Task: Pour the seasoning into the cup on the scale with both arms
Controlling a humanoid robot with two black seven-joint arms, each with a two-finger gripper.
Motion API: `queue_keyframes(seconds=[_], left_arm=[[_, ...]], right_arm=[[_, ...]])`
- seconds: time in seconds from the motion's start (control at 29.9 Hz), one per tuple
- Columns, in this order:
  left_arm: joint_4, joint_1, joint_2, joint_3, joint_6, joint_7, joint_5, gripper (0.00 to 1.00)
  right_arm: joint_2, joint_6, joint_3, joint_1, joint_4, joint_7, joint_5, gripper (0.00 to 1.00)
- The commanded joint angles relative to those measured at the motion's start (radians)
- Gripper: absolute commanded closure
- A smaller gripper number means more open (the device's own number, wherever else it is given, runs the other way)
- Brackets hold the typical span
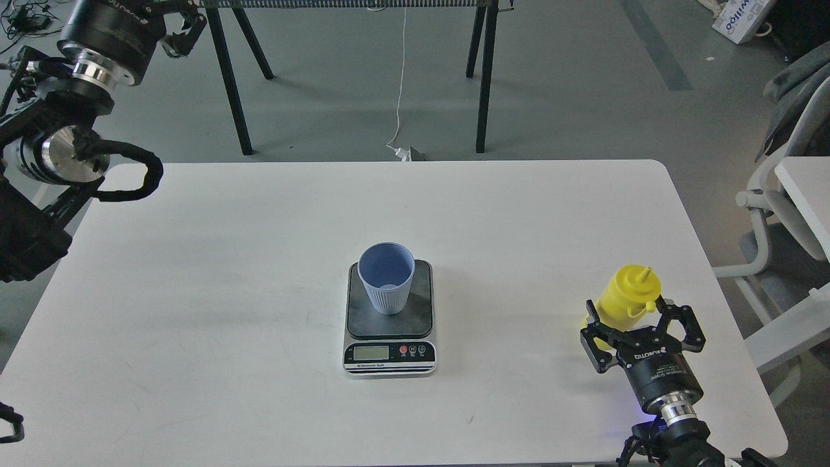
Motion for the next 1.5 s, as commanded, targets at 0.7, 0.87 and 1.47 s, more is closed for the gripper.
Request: queue_keyframes(seconds=[0.7,0.87,1.47], left_arm=[[0.012,0.009,-0.011,-0.001,-0.003,0.0,-0.002,0.0],[0.063,0.032,-0.04,-0.001,-0.023,0.003,-0.035,0.0],[0.124,0.166,-0.052,-0.006,-0.089,0.009,-0.134,0.0]], right_arm=[[-0.447,0.0,0.221,0.104,-0.246,0.0,-0.028,0.01],[-0.417,0.0,0.184,0.399,-0.447,-0.002,-0.183,0.01],[-0.01,0.0,0.013,0.944,-0.874,-0.088,-0.133,0.01]])
